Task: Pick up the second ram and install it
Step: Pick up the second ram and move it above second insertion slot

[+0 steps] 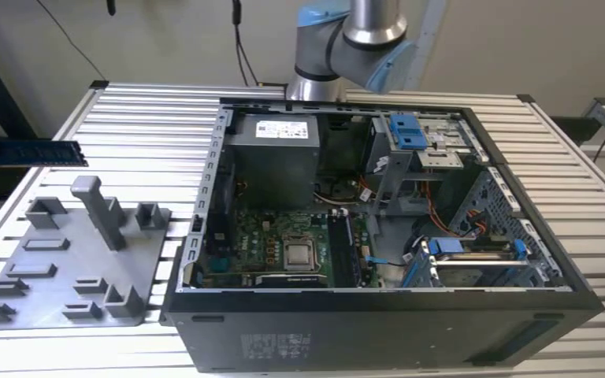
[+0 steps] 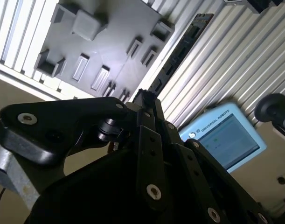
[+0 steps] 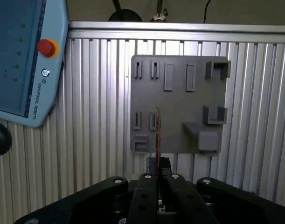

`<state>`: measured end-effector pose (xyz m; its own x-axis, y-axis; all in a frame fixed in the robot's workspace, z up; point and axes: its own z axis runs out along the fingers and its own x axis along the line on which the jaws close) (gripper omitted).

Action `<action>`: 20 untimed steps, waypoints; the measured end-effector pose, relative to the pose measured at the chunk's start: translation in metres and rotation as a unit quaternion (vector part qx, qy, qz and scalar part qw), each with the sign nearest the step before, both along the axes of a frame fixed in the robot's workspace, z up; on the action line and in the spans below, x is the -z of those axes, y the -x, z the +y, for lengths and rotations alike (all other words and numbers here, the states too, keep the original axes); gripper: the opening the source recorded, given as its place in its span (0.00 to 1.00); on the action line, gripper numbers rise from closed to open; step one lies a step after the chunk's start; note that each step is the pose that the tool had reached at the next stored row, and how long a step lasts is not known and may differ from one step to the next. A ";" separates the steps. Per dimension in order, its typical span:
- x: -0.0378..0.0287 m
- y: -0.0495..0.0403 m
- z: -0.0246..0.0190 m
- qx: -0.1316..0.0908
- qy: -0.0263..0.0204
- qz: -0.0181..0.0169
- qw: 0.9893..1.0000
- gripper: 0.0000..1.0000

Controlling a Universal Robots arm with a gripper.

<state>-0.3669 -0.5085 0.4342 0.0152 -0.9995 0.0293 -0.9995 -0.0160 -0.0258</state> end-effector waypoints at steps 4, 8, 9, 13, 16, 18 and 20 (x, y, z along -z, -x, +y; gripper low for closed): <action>0.0000 -0.0092 0.0000 0.000 0.000 0.000 1.000 0.14; 0.0000 -0.0192 0.0000 0.000 0.000 0.000 1.000 0.14; 0.0000 -0.0221 0.0000 0.000 0.000 0.001 1.000 0.14; 0.0000 -0.0332 0.0000 0.000 0.000 0.001 1.000 0.14; 0.0000 -0.0415 0.0000 0.000 0.000 0.001 1.000 0.14; 0.0000 -0.0467 0.0000 0.000 0.000 0.001 1.000 0.14; 0.0000 -0.0518 0.0000 0.000 0.000 0.001 1.000 0.14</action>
